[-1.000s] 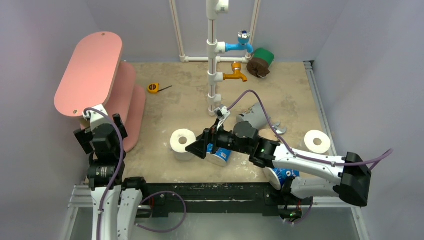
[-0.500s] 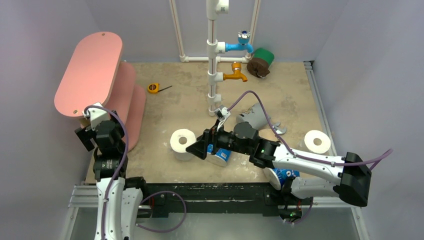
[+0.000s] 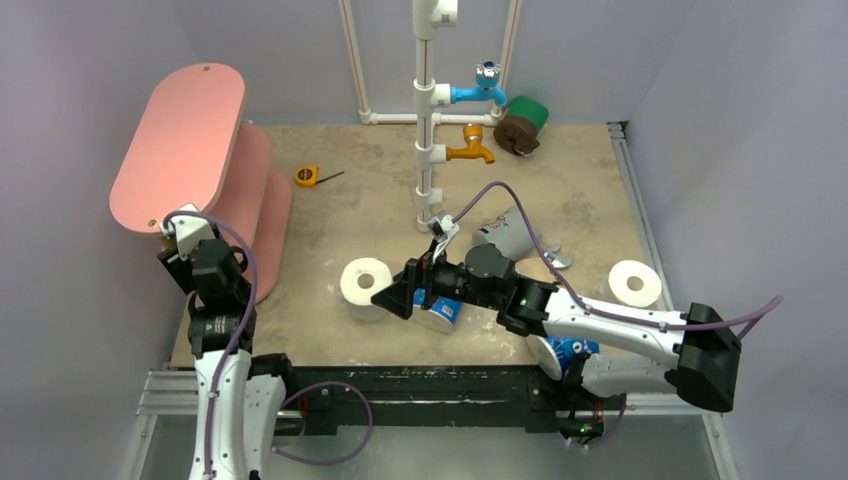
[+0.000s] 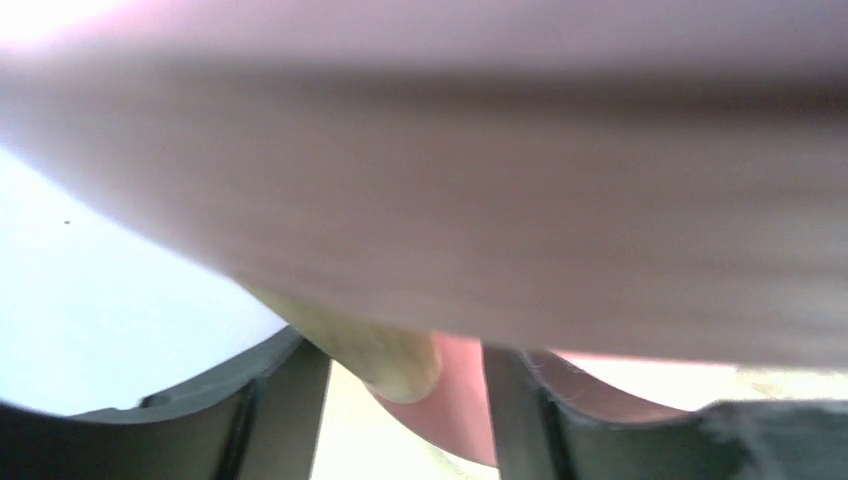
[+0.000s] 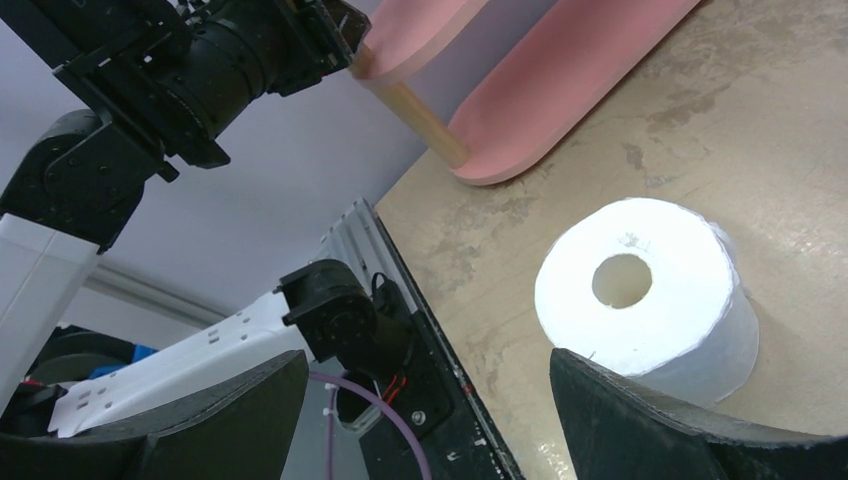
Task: Place and organize the paper towels onto the shelf
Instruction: Adjust the shelf at the center of the board.
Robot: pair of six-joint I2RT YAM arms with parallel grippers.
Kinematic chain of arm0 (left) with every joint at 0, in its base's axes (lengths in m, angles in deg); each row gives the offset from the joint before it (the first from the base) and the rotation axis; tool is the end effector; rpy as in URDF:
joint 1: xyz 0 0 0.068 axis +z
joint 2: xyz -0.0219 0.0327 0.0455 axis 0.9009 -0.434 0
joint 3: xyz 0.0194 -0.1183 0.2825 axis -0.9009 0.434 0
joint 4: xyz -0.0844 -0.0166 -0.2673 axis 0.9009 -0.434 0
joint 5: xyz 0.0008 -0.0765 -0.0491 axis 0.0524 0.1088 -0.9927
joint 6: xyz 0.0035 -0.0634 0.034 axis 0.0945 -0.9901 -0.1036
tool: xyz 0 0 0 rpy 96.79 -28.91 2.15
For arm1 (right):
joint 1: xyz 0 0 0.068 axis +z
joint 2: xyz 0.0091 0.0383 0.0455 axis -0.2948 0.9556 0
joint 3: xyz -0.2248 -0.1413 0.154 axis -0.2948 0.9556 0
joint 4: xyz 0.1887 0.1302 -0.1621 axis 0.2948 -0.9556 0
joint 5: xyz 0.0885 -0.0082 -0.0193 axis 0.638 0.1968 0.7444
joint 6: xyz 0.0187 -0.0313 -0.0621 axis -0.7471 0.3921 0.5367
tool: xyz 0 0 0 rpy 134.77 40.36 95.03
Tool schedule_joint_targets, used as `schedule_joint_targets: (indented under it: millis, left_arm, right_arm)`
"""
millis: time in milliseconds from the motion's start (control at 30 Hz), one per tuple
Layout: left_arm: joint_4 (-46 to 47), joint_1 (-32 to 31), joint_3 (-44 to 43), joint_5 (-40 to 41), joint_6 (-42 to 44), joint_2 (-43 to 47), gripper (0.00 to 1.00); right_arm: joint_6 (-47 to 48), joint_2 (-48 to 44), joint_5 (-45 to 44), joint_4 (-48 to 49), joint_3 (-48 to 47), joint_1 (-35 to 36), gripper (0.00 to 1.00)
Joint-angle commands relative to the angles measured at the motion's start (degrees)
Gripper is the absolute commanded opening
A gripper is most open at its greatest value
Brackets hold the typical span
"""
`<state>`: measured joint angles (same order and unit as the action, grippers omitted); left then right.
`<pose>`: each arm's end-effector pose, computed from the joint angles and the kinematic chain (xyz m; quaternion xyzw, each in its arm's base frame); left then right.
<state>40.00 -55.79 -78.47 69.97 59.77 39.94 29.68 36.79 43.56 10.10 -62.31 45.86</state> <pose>0.1323 0.0577 0.3184 -0.2885 0.7177 0.2829 0.5672 0.1325 0.2764 0.3238 -0.1993 0.7173 0.5441 0.3870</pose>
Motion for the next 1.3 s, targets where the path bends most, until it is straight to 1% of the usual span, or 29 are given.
schedule_joint_targets:
  millis: [0,133,233,300,367,433,700,933,1067,1133,1267]
  left_arm:
    - [1.0,-0.1,-0.6,-6.3,-2.5,-0.2,0.47]
    - [0.5,-0.1,-0.2,-7.0,-2.7,0.7,0.32]
    - [-0.6,-0.1,-0.8,-7.8,-3.0,1.1,0.23]
    - [-1.5,-0.1,-1.1,-8.4,-3.7,1.4,0.2]
    - [-2.7,-0.1,-1.4,-9.5,-4.4,2.1,0.13]
    - [-4.1,-0.1,-1.7,-11.1,-5.8,2.8,0.0]
    - [-8.2,-0.6,-2.3,-19.7,-11.1,5.3,0.0]
    - [-9.2,-3.4,-3.0,-23.2,-15.2,6.1,0.0]
    - [-7.1,-7.7,-3.1,-22.6,-18.6,4.9,0.0]
    - [-5.1,-12.5,-3.2,-21.1,-20.0,3.7,0.0]
    - [-1.2,-17.0,-3.0,-19.5,-22.8,1.2,0.0]
  right_arm:
    - [1.3,0.6,-0.4,1.3,-0.9,0.1,0.93]
    - [1.4,0.7,-0.5,1.2,-1.1,0.1,0.93]
    - [1.4,0.8,-0.5,1.2,-1.1,0.1,0.93]
    - [1.4,0.8,-0.5,1.2,-1.2,0.1,0.93]
    - [1.4,0.7,-0.6,1.1,-1.3,0.1,0.93]
    - [1.5,0.8,-0.8,1.0,-1.3,0.1,0.93]
    - [1.4,1.7,-1.5,-0.3,-2.7,0.1,0.93]
    - [1.5,2.8,-1.9,-1.3,-4.2,0.1,0.93]
    - [2.2,3.4,-2.0,-1.9,-4.9,0.1,0.93]
    - [2.6,3.6,-2.7,-2.5,-5.5,0.1,0.93]
    - [3.6,3.5,-3.9,-4.3,-6.1,0.1,0.93]
